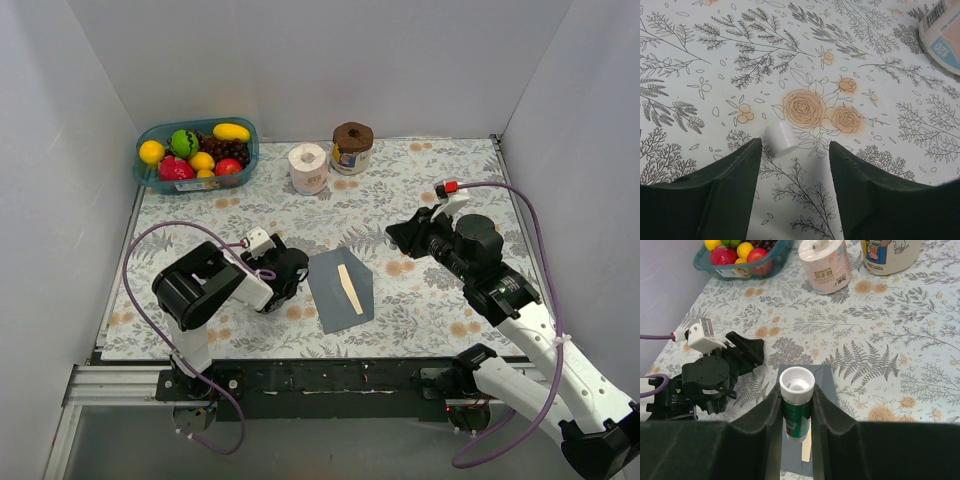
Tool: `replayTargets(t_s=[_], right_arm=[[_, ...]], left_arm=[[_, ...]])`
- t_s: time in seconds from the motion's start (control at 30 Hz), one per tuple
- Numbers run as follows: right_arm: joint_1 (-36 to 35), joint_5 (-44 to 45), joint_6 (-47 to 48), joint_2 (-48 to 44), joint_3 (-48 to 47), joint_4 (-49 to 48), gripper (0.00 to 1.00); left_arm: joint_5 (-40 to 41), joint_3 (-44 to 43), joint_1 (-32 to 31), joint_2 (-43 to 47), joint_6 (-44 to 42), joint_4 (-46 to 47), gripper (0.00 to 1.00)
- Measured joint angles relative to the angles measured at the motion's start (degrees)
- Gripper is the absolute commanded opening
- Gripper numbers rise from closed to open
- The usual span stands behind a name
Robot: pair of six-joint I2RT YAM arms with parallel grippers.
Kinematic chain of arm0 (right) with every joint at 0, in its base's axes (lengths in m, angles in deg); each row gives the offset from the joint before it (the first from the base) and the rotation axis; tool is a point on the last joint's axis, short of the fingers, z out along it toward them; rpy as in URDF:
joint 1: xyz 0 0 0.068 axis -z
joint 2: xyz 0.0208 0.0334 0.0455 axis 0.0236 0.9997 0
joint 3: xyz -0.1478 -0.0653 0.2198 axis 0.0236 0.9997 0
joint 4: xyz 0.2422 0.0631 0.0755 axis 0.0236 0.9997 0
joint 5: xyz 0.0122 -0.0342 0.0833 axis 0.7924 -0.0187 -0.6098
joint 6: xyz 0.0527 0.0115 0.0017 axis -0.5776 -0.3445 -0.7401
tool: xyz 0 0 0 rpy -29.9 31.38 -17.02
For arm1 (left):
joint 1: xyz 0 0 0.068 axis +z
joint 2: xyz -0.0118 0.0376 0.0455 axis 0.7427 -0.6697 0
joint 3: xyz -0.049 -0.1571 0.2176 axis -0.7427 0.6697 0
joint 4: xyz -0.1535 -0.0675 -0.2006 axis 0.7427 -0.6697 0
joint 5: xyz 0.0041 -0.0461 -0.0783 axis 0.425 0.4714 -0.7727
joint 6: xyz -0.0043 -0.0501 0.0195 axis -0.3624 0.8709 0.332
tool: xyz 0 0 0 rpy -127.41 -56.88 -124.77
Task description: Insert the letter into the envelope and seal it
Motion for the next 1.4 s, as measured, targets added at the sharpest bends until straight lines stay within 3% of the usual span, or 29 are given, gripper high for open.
replayTargets(t_s=[0.27,0.43,0.57,0.8,1.4], right_arm=[[0.0,-0.1,0.5,0.6,0.0,0.0,0.01],[0.0,-0.1,0.7,0.5,0.0,0.0,0.01],[0.0,0.2,0.6,0.2,0.1,0.0,0.01],[0.0,0.3,0.1,-0.6,1.0,0.1,0.01],[0.0,0.3,-0.4,-1.0,2.0,0.2,0.01]], left_arm=[[4.0,-2.6,-1.7,0.0,2.6,-8.0,0.82],[-3.5,-5.3,-0.7,6.9,0.1,-20.1,0.93],[-13.6,-11.8,2.9,18.9,-4.5,-27.2,0.96],[-23.9,-21.0,8.6,31.5,-8.3,-30.4,0.98],[-41.9,-19.9,18.7,33.8,-8.3,-37.6,0.98]])
